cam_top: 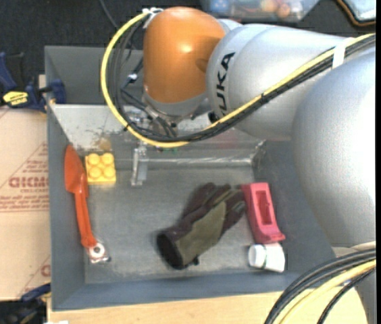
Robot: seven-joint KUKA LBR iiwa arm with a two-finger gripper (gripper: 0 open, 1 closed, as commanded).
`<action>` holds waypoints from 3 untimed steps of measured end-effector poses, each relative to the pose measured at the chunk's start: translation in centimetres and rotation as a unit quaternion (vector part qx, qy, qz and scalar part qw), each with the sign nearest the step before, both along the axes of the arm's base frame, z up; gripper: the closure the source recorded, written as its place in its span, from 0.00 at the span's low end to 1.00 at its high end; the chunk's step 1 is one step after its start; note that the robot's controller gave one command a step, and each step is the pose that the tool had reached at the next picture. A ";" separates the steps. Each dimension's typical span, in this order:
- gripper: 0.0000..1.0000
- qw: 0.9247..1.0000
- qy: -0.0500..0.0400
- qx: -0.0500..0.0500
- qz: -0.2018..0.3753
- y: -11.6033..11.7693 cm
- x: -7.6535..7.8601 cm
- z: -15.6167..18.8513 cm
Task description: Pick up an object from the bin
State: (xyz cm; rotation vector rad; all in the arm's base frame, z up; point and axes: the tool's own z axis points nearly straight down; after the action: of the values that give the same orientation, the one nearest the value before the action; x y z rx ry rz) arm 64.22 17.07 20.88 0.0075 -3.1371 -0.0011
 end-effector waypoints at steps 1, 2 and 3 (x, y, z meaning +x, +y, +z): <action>0.00 1.000 -0.004 0.001 -0.002 -0.1 0.2 0.6; 0.00 0.997 -0.008 0.002 -0.081 3.5 1.3 -13.6; 0.00 0.997 -0.005 0.002 -0.081 2.9 0.9 -11.2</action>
Offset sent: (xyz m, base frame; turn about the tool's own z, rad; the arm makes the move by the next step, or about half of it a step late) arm 0.0086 0.0356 -0.1388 0.1636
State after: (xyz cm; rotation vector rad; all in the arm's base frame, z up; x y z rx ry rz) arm 65.17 20.00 9.72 -0.2460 -3.1382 -0.0068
